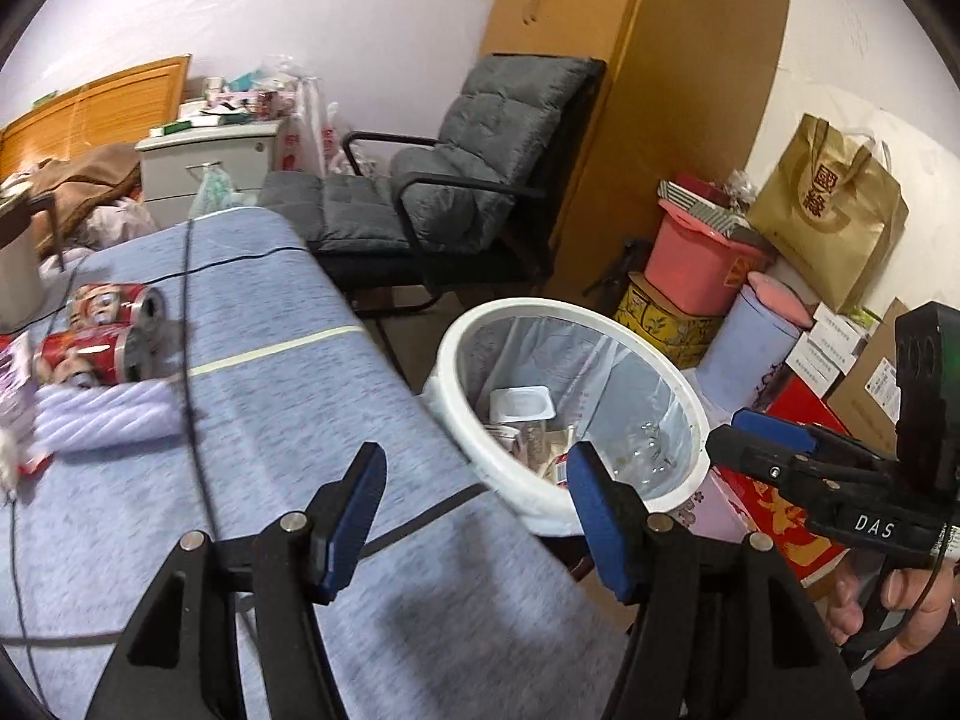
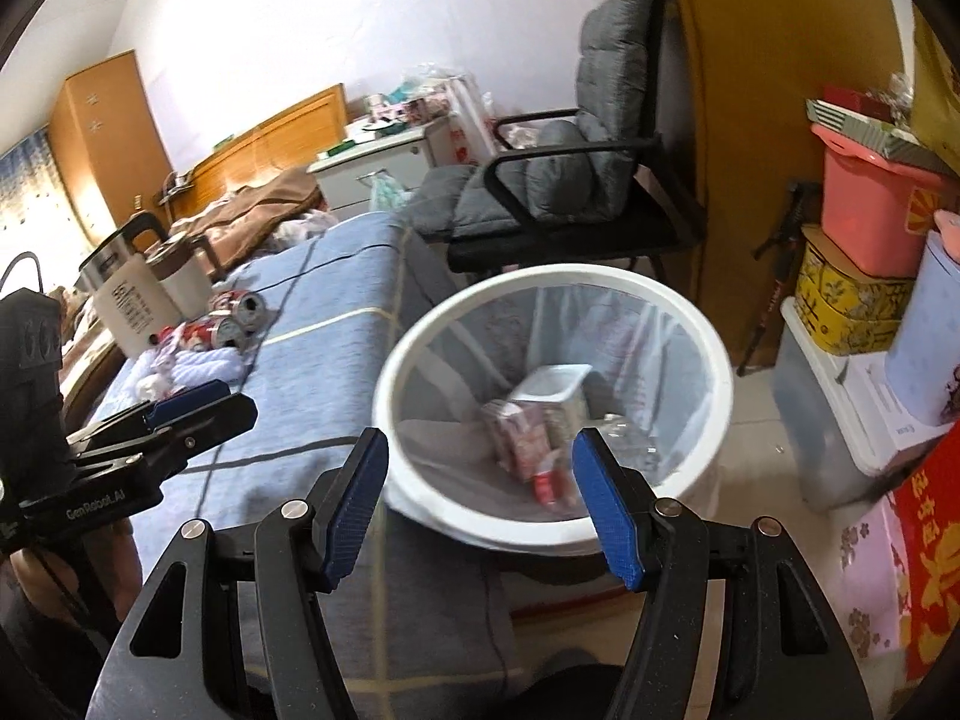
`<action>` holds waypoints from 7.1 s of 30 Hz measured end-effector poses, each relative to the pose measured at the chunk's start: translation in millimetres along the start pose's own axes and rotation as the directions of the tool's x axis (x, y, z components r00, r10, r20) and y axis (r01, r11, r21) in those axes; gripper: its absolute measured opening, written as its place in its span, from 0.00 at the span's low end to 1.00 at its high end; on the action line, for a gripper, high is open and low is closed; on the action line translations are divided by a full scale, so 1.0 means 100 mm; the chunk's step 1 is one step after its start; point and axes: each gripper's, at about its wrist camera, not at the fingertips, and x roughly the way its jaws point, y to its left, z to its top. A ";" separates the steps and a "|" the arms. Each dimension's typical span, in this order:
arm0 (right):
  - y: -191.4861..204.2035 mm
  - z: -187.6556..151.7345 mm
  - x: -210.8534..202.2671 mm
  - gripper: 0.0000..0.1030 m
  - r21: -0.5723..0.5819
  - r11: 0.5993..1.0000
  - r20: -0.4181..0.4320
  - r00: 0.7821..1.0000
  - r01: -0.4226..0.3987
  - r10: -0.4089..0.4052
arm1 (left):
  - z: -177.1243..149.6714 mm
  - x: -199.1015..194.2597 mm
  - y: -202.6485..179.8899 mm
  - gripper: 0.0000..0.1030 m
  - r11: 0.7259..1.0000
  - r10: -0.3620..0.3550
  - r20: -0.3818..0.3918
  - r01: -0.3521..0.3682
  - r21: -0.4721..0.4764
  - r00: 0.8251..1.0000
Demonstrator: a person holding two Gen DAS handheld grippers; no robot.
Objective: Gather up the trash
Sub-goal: 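Move both open grippers back over the table items, then grasp the white crumpled tissue with the left gripper while the right gripper grasps the white foam net, then carry the foam net toward the wastebasket with the right gripper while the left gripper holds the tissue, then open both grippers over the wastebasket to drop the tissue and foam net, then move both open grippers back over the table items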
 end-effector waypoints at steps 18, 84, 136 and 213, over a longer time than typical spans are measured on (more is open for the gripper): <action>0.85 -0.11 0.25 0.63 -0.115 0.971 -0.089 0.975 -0.211 0.201 | -0.38 -0.62 0.67 0.63 0.972 0.213 0.035 -0.208 -0.107 0.977; 2.04 0.05 1.30 0.22 -0.375 0.852 -0.233 0.927 -0.365 0.295 | -0.41 -0.75 1.93 0.32 0.890 0.383 -0.030 -0.377 -0.255 0.923; -0.04 0.00 0.09 0.22 -0.040 0.998 -0.014 0.999 0.042 -0.042 | 0.05 -0.11 0.00 0.32 0.998 0.061 0.022 -0.061 0.014 0.998; 0.89 -0.20 0.00 0.51 -0.187 0.977 -0.022 0.994 -0.106 0.104 | -0.37 -0.67 0.42 0.65 0.976 0.207 0.061 -0.202 -0.078 0.977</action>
